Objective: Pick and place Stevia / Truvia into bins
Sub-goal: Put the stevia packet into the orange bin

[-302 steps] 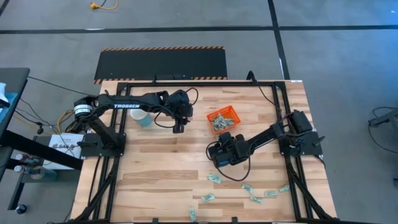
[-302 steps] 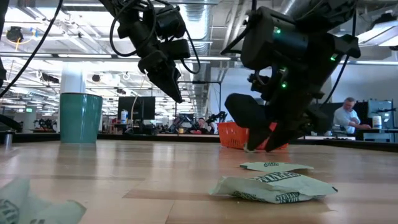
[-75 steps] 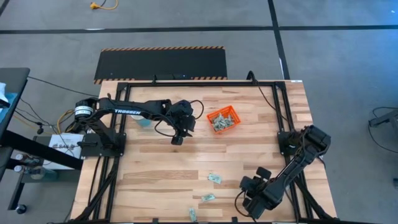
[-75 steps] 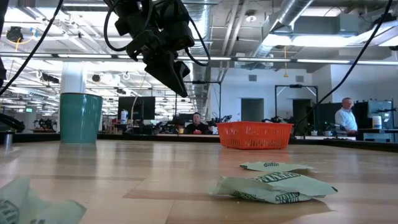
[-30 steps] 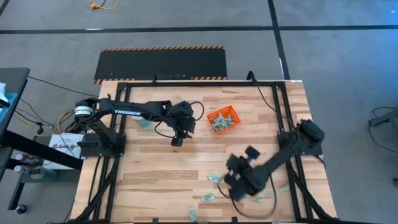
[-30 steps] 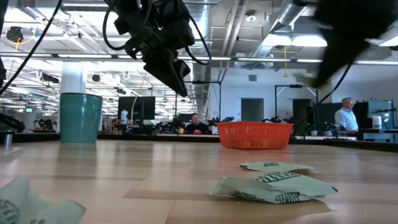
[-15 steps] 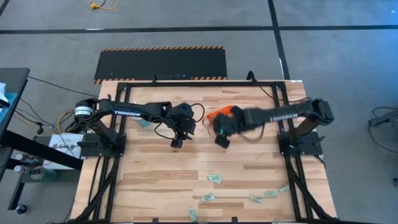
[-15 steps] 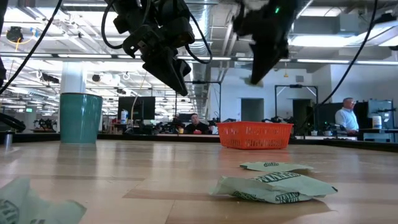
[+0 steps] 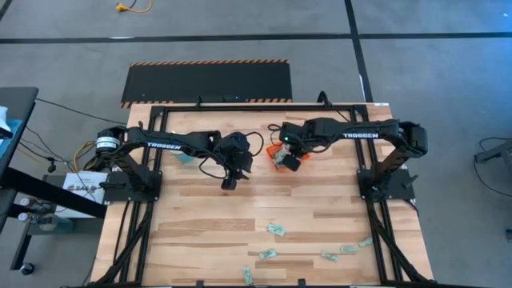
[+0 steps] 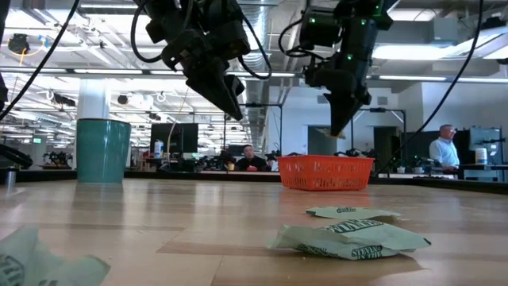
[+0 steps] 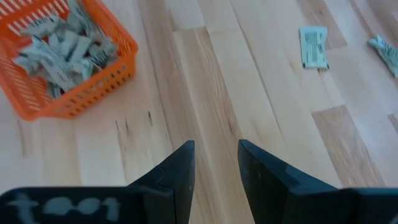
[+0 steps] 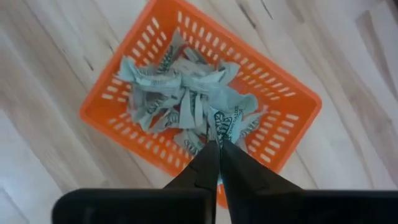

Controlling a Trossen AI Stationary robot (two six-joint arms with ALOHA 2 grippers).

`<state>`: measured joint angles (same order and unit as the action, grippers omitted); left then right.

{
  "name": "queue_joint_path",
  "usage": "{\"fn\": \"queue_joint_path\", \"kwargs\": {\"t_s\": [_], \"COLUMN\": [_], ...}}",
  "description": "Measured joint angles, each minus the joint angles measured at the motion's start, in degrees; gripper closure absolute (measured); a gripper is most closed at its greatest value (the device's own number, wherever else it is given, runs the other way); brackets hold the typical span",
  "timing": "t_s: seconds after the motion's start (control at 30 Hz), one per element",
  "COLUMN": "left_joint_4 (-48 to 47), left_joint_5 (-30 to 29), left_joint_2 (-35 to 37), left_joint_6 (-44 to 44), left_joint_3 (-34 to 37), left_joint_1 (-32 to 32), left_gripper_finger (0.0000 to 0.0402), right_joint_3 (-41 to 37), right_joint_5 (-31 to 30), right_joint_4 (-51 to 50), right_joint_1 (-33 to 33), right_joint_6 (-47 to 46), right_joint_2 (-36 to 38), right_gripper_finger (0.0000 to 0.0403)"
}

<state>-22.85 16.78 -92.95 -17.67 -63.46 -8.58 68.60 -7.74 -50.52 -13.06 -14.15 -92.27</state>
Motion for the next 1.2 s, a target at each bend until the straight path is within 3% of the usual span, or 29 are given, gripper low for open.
{"fn": "queue_joint_path", "kwargs": {"t_s": [0.33,0.6,0.77,1.0,1.2], "left_joint_4": [3.07,3.47,3.88,11.97,23.92], "left_joint_5": [1.01,1.03,0.84,0.73,-0.18], "left_joint_2": [0.00,0.00,0.00,-1.51,-9.69], "left_joint_6": [0.40,-0.59,-1.48,-1.67,-3.82], "left_joint_3": [0.00,0.00,0.00,-0.02,0.00], "left_joint_1": [0.96,4.55,8.81,16.45,22.18], "left_gripper_finger": [0.0292,0.0292,0.0292,0.0292,0.0292], "right_joint_3": [0.02,-1.56,-12.31,-30.63,-39.36], "right_joint_5": [0.24,0.08,0.02,-0.36,-8.17], "right_joint_4": [2.24,3.55,10.01,21.67,24.56], "right_joint_1": [-1.71,-0.30,0.43,5.33,12.90], "right_joint_6": [2.81,4.91,2.46,-9.94,-17.71], "right_joint_2": [-1.65,3.66,14.30,30.59,36.58], "right_gripper_finger": [0.0309,0.0305,0.0315,0.0321,0.0321]}}
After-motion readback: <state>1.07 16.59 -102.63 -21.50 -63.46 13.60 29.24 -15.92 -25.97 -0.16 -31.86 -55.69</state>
